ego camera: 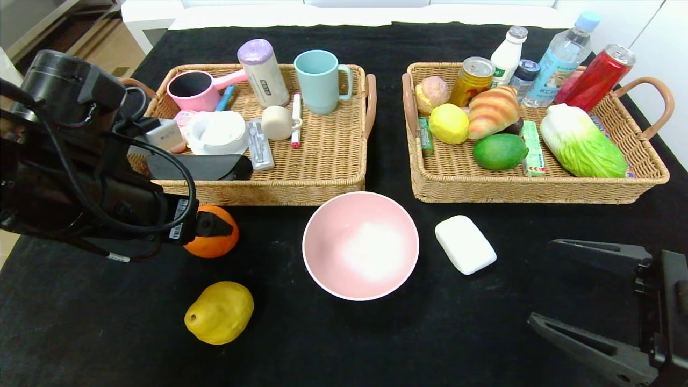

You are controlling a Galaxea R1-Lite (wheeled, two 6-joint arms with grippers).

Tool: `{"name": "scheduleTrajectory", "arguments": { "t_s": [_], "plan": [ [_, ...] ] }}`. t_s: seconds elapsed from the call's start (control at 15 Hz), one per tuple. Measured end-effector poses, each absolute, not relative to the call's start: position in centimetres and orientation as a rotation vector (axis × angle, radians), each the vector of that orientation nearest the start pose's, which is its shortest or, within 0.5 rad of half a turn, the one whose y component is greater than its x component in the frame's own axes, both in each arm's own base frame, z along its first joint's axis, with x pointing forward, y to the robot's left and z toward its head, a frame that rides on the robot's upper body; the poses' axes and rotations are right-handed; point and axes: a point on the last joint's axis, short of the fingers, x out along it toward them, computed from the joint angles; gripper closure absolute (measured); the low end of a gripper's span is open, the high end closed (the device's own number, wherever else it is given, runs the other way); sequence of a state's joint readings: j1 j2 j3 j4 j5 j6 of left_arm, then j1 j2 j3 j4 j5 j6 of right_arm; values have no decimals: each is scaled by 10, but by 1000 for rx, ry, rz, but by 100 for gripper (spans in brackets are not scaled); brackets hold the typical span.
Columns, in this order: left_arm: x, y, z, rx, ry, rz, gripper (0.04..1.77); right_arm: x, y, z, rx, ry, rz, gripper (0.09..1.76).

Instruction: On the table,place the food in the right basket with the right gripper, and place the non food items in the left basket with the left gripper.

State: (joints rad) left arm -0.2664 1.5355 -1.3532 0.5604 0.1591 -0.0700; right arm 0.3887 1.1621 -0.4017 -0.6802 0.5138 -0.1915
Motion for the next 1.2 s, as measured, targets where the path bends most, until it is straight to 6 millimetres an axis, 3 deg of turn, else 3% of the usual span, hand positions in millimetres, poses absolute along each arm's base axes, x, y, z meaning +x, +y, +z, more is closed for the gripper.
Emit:
{"name": "scheduleTrajectory", "arguments": {
  "t_s": [1.07,1.13,1.2],
  "plan": [
    [266,-68,254,90,782,-70,9,147,68,202,-172,1,884,14],
    [266,-68,253,89,784,-68,15,147,68,202,-172,3,883,14],
    [266,-68,253,89,785,-70,33,147,68,202,-173,4,882,14]
  ]
}}
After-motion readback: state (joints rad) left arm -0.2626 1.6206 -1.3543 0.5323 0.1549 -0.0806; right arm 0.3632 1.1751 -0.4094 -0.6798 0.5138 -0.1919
